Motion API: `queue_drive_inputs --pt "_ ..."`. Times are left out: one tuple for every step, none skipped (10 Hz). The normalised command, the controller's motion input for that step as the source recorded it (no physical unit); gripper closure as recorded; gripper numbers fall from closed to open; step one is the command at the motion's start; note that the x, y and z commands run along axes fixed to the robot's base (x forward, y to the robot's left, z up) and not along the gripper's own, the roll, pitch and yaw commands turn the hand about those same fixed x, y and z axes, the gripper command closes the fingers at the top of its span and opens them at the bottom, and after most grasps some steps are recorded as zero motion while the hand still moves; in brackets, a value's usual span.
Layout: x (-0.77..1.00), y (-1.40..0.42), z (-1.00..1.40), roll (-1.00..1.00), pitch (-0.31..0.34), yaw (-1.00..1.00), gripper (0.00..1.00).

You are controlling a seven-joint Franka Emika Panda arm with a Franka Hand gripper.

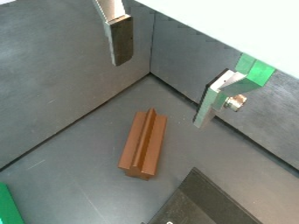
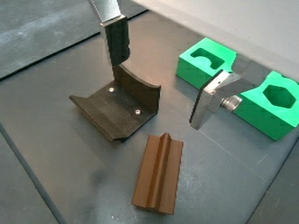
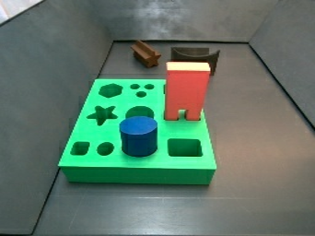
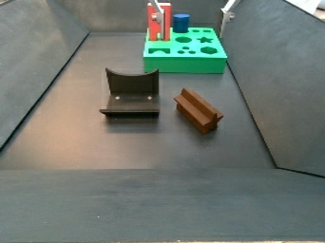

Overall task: Pick up the star object. Move up. Place the star object on the fixture. Regrasp the star object. Move to above the board. Insert the star object.
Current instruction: Pick up the star object.

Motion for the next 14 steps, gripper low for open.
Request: queue_drive_inputs --pt "0.03 0.0 0.0 0.0 0.0 0.0 0.0" --pt "-0.02 -0.24 -0.59 0.0 -0.111 0.13 0.0" --pt "0.0 -0.2 -0.55 0.0 -0.113 0.54 0.0" --pt "0.11 -0.2 -0.46 0.0 -0.067 0.59 0.0" --pt "0.21 -0.15 -0.43 0.0 -0.037 0.59 0.0" --pt "0.2 -0.14 -0.38 -0.01 -0.046 0.62 0.0" --pt "0.18 -0.08 -0.35 -0.04 -0.047 0.58 0.0" --pt "0.06 -0.02 -0.3 0.0 -0.063 0.56 0.0" --pt "0.0 0.0 -0.28 0.0 -0.08 0.57 0.0" --pt "0.0 0.0 -0.28 0.11 -0.079 0.51 0.0" --pt "-0.04 0.0 -0.35 0.11 -0.1 0.52 0.0" --pt "-0.08 0.0 -0.35 0.09 -0.114 0.51 0.0" --pt "-0.09 0.0 -0.34 0.06 -0.12 0.5 0.0" --pt "-0.12 0.0 -0.32 0.06 -0.113 0.46 0.0"
